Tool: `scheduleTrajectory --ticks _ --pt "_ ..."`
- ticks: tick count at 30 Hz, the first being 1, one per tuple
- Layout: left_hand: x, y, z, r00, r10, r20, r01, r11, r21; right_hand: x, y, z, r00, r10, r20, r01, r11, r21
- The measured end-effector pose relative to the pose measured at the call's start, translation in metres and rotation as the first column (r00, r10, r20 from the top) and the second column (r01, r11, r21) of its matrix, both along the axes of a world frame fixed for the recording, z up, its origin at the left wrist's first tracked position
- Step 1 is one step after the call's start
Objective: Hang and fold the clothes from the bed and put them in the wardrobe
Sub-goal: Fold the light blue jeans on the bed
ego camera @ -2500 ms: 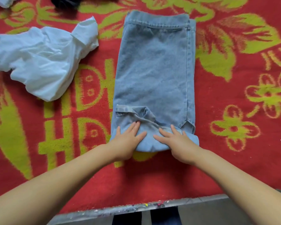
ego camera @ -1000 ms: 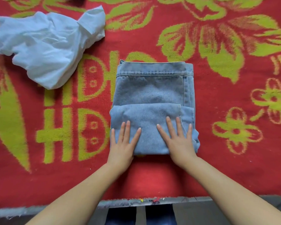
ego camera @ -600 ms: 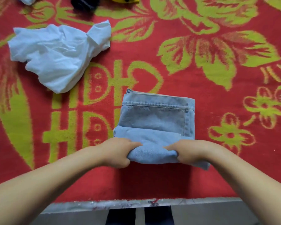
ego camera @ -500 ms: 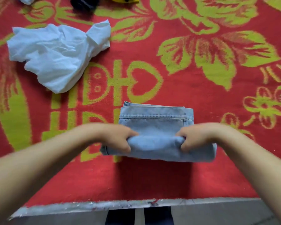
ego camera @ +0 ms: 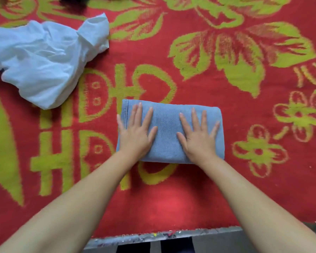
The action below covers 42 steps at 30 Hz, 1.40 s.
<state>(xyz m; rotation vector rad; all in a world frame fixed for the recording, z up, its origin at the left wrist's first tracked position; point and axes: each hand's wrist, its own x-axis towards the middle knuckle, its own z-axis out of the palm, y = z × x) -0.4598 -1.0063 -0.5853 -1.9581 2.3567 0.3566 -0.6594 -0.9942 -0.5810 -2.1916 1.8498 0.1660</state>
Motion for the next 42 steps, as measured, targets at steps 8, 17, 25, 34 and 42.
scheduleTrajectory --ticks 8,17,25,34,42 --pt "0.005 -0.005 -0.015 0.992 0.124 0.004 -0.121 0.957 0.264 -0.007 -0.007 -0.024 0.998 -0.039 -0.046 0.048 0.979 0.198" --pt "0.003 0.053 -0.003 0.956 -0.275 0.1 0.247 0.942 0.228 -0.003 0.032 0.002 0.955 0.295 -0.017 -0.28 0.923 0.266" --pt "0.003 0.036 0.008 0.954 -0.262 0.144 0.233 0.954 0.191 0.012 0.027 0.015 0.977 0.171 -0.126 -0.145 0.971 0.192" --pt "0.012 -0.008 0.16 0.97 -0.15 0.188 0.115 0.976 0.186 0.028 -0.022 0.166 0.974 0.192 -0.118 -0.167 0.967 0.195" --pt "0.06 0.032 0.29 0.953 0.138 0.27 -0.14 0.99 -0.012 0.083 -0.032 0.291 0.887 0.448 -0.112 -0.452 0.892 -0.015"
